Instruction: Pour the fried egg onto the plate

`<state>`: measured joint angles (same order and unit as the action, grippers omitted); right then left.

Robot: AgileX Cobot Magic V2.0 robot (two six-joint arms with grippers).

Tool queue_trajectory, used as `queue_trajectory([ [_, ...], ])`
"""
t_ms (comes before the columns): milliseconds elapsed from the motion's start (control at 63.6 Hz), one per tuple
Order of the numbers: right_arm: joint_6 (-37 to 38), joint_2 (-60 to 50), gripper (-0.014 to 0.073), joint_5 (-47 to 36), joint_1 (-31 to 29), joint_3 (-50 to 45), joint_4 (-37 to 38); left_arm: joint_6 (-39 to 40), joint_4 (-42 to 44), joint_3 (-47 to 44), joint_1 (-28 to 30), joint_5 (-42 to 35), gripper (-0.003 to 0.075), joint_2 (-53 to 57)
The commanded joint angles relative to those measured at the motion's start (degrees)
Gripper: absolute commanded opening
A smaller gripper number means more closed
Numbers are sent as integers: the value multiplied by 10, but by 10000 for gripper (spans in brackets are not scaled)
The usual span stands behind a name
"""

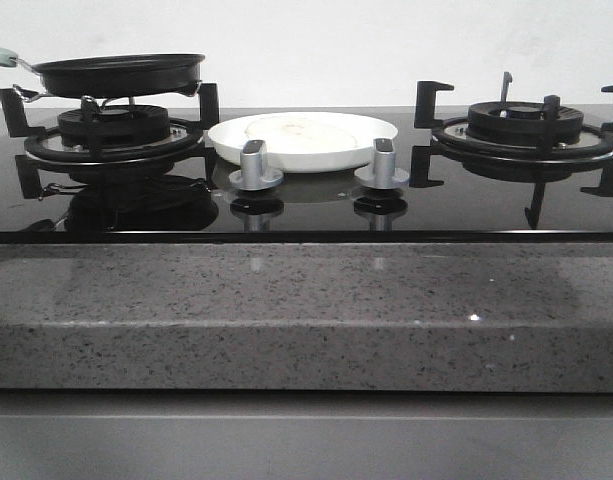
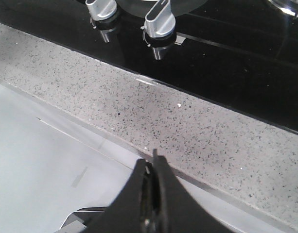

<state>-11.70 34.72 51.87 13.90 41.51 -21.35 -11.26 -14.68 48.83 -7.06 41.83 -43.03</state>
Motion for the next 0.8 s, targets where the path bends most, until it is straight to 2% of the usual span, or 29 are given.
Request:
queue_trajectory([
  [0,-6,1,-69,-34,-2,15,-6,5,-12,14,-4,-42,-20,1],
  [189,-6,1,-69,-34,-2,15,-6,5,-12,9,-5,-45,-20,13],
  [252,-6,1,-69,-33,-2,15,-6,1,15,-12,-5,-72,-20,42],
  [534,-6,1,-69,-33,-2,15,-6,1,19,-262,30,-295,-20,257],
  [692,-6,1,-69,-33,-2,15,-6,1,3,-363,31,-363,-20,363],
  [786,-6,1,-69,-33,-2,15,-6,1,3,-397,31,-379,-20,406],
])
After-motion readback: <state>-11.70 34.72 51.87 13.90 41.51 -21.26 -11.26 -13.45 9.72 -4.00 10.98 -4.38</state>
